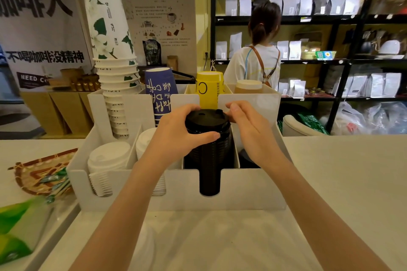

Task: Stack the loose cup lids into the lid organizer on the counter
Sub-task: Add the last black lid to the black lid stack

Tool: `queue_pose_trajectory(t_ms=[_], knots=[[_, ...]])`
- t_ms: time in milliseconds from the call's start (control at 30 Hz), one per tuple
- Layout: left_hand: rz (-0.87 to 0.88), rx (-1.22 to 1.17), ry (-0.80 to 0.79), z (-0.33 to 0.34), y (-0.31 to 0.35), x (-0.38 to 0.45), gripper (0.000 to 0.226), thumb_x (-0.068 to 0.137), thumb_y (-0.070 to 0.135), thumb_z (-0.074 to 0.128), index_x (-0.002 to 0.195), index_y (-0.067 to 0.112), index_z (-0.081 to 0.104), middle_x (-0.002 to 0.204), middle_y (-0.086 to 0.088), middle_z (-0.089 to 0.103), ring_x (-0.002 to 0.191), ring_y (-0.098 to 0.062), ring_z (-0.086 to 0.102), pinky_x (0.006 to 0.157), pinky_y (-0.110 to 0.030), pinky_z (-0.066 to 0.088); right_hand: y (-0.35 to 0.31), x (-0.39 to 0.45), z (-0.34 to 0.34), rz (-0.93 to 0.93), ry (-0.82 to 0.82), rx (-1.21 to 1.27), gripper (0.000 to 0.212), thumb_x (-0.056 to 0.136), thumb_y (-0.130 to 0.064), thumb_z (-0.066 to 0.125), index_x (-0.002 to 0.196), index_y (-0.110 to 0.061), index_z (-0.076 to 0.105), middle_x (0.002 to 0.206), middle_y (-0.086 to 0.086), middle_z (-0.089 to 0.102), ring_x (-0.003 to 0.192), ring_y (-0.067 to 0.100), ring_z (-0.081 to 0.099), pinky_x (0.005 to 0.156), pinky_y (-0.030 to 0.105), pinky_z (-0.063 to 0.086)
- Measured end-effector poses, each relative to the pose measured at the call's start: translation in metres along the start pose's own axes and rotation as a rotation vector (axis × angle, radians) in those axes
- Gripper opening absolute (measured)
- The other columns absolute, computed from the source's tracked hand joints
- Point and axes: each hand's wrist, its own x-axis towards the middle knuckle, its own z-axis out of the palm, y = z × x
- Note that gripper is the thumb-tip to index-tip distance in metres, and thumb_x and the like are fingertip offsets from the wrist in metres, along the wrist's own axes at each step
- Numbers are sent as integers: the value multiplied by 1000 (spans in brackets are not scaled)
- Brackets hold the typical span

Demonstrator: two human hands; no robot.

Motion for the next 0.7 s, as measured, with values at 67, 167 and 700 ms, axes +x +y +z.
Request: queue_pose_trajectory(t_ms=[67, 167, 700], knots=[[19, -1, 8, 0, -1, -1, 60, 63, 38, 75, 117, 20, 53, 110, 4, 61, 103, -9, 53, 77, -8, 38, -1, 1, 0, 3, 22, 14, 20, 94, -34, 33, 97, -29, 52, 102, 25, 64, 100, 31, 59, 92, 44, 44], [17, -8, -35, 2, -2, -1, 62, 66, 35, 73, 121, 20, 51, 116, 3, 59, 106, -9, 51, 79, -7, 35, -4, -1, -1, 2, 24, -9, 19, 94, -34, 33, 92, -34, 52, 102, 25, 64, 100, 31, 59, 92, 47, 44], [-124, -138, -141, -4, -11, 2, 64, 69, 36, 70, 126, 23, 45, 123, 2, 56, 114, -14, 50, 95, -29, 42, -10, -4, -3, -7, 22, -87, 24, 94, -32, 33, 99, -23, 54, 101, 24, 65, 96, 31, 58, 85, 41, 43]])
